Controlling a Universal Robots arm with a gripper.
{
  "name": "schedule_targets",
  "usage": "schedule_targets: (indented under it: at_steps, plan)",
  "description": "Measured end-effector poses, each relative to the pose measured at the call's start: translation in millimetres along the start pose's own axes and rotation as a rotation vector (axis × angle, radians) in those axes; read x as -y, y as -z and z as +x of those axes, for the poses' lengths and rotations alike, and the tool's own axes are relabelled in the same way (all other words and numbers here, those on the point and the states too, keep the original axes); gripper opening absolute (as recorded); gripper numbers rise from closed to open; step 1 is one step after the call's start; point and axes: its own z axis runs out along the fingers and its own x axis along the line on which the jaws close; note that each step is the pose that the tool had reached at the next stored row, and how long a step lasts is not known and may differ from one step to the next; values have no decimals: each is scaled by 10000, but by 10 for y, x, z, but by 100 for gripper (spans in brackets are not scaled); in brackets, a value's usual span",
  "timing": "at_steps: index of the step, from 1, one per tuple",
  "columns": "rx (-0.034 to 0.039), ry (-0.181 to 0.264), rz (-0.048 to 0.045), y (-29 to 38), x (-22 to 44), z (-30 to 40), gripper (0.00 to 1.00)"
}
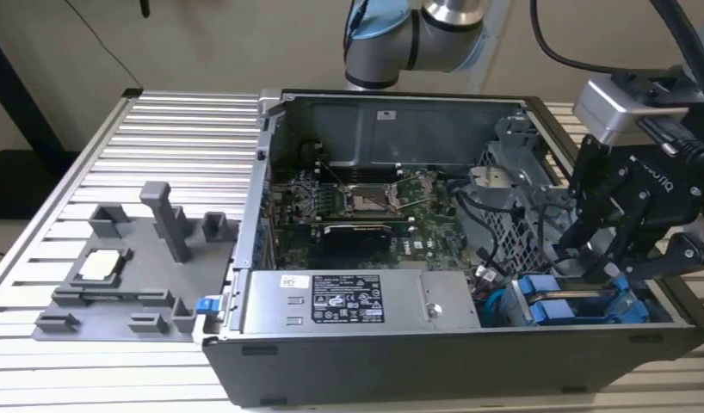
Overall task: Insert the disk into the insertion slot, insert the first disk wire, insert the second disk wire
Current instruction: 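Insert the first disk wire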
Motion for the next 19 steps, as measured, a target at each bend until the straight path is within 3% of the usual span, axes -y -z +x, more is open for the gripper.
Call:
schedule_targets:
  at_steps: [4,6,7,11,15,17,18,19]
  plan:
    - [-13,-1,-1,153,-6,-2,47]
    - [-18,1,11,166,-6,-6,47]
    - [-6,1,94,166,-7,-6,47]
    - [354,12,668,167,-17,-7,47]
    - [865,21,1177,167,-26,-7,47]
    - [1121,22,1275,165,-25,-7,47]
    - [1207,29,1281,163,-24,-7,47]
    - [1243,76,1281,162,-20,-7,47]
